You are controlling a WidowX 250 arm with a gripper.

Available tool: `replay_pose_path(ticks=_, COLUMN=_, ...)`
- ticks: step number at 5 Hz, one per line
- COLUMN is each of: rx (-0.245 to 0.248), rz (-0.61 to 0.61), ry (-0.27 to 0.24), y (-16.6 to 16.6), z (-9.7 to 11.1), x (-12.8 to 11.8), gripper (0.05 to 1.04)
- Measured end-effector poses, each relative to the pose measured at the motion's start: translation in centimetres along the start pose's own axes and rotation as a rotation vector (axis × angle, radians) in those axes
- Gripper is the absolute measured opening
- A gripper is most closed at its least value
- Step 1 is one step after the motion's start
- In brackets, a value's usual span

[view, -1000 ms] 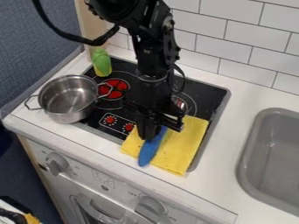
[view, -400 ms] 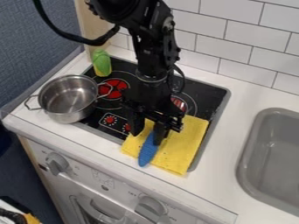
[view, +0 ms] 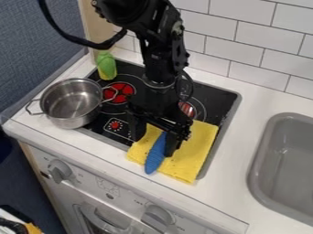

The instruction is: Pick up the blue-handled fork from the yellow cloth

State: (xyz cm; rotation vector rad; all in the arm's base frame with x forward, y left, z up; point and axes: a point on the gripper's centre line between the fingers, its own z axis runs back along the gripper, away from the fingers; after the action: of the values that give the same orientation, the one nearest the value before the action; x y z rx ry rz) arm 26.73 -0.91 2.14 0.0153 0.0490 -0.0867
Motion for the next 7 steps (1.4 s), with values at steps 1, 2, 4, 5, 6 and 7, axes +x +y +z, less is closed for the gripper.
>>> replay_pose_path(ticks=1, rx=0.005, rz=0.001, ry=0.008, y=0.1, z=-0.4, x=0.2, gripper=0.999)
replay_pose_path(ticks=2, rx=0.006, rz=0.001, ry=0.005, y=0.1, z=-0.4, x=0.3, gripper=0.945)
replay_pose_path(ticks=4, rx=0.004, rz=-0.014, ry=0.003, y=-0.2, z=-0.4, x=0.3, gripper=0.391)
replay_pose_path(ticks=5, rx=-0.001, rz=-0.019, ry=0.007, y=-0.3, z=-0.4, x=0.3, gripper=0.363)
replay_pose_path(ticks=6, rx=-0.013, rz=-0.012, ry=0.004, y=0.2, z=0.6, x=0.4, gripper=0.363)
replay_pose_path(ticks=7, rx=-0.037, rz=0.066, ry=-0.123, y=2.7, z=5.4, x=2.5, gripper=0.363)
